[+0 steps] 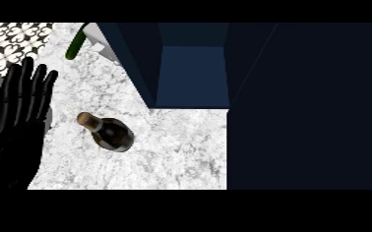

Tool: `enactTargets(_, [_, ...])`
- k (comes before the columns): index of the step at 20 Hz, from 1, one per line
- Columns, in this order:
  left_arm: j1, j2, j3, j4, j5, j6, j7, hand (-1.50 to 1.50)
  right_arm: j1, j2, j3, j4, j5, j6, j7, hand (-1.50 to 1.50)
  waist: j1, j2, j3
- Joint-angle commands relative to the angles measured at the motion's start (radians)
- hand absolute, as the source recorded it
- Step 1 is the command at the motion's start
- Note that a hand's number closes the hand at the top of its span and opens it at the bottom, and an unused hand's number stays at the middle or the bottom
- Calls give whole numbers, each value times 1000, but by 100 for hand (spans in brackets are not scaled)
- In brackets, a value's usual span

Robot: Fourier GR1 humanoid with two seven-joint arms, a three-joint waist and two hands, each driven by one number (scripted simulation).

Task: Pick up the wine, place it into the cabinet and close the cabinet

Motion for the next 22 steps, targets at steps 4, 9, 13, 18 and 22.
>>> enactTargets(4, [65,19,-114,-2,70,-169,-99,-150,145,29,38,-109,-13,34,-58,-150,-18,-5,14])
enactTargets(9, [217,-34,-276,-51,285,-270,24,-150,151,12,151,-147,-76,107,70,-150,1,-8,14])
enactTargets(13, [314,-9,-297,-179,325,-265,70,-150,242,-1,182,-320,-70,103,148,-150,-3,-6,14])
enactTargets(18, [294,-24,-333,-251,318,-212,154,-150,132,9,201,-395,-57,46,347,-150,0,-2,14])
enactTargets(22, [361,-39,-426,-323,251,-184,163,-150,113,10,194,-424,-66,40,399,-150,1,-3,14])
